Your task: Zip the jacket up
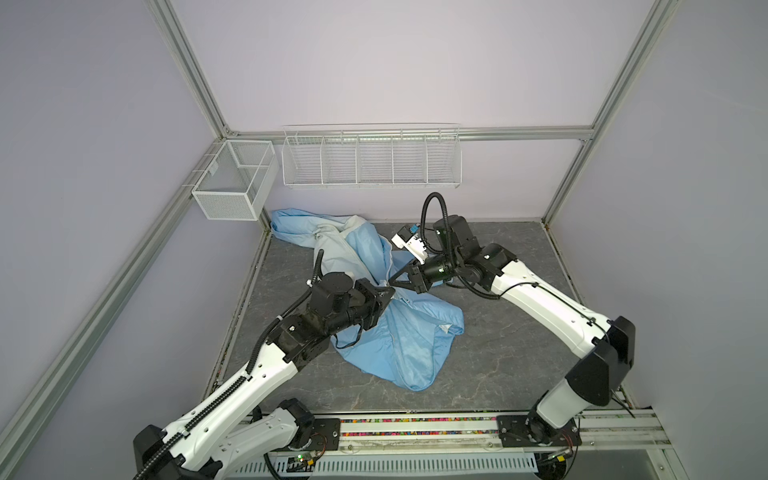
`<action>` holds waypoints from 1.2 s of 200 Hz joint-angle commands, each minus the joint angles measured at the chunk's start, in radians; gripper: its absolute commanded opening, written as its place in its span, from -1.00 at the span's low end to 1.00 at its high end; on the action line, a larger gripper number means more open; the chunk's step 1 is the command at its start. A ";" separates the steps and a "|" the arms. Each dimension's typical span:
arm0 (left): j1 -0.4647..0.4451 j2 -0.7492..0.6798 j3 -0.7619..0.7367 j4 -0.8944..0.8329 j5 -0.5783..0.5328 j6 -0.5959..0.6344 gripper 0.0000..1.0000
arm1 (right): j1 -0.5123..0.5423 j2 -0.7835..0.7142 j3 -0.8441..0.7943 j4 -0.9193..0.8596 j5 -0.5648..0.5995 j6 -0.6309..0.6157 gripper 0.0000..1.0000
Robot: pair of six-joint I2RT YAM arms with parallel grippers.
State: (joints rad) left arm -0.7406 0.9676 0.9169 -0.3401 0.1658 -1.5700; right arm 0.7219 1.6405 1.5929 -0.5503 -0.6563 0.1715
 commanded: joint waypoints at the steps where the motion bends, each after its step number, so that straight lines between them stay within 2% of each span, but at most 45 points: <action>1: -0.002 -0.004 0.025 -0.007 0.009 0.009 -1.00 | 0.008 0.017 -0.014 -0.010 -0.047 0.004 -0.81; 42: -0.002 -0.004 0.025 -0.007 0.014 0.009 -1.00 | 0.009 0.015 -0.021 -0.023 0.014 -0.017 -0.86; 82: -0.002 -0.009 0.021 -0.011 0.024 0.008 -1.00 | 0.005 -0.013 -0.063 0.046 0.183 -0.013 -0.85; 121: -0.003 -0.018 0.018 -0.020 0.037 0.006 -1.00 | -0.003 0.003 -0.047 0.070 0.286 -0.008 -0.85; 180: -0.002 -0.025 0.011 -0.027 0.047 0.002 -1.00 | -0.032 0.038 -0.015 0.094 0.356 0.022 -0.85; 240: -0.002 -0.017 0.013 -0.021 0.057 0.004 -1.00 | -0.057 0.081 0.022 0.092 0.369 0.029 -0.85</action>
State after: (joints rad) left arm -0.7383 0.9684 0.9169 -0.3656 0.1818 -1.5692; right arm 0.7097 1.6852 1.5890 -0.4774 -0.3889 0.1951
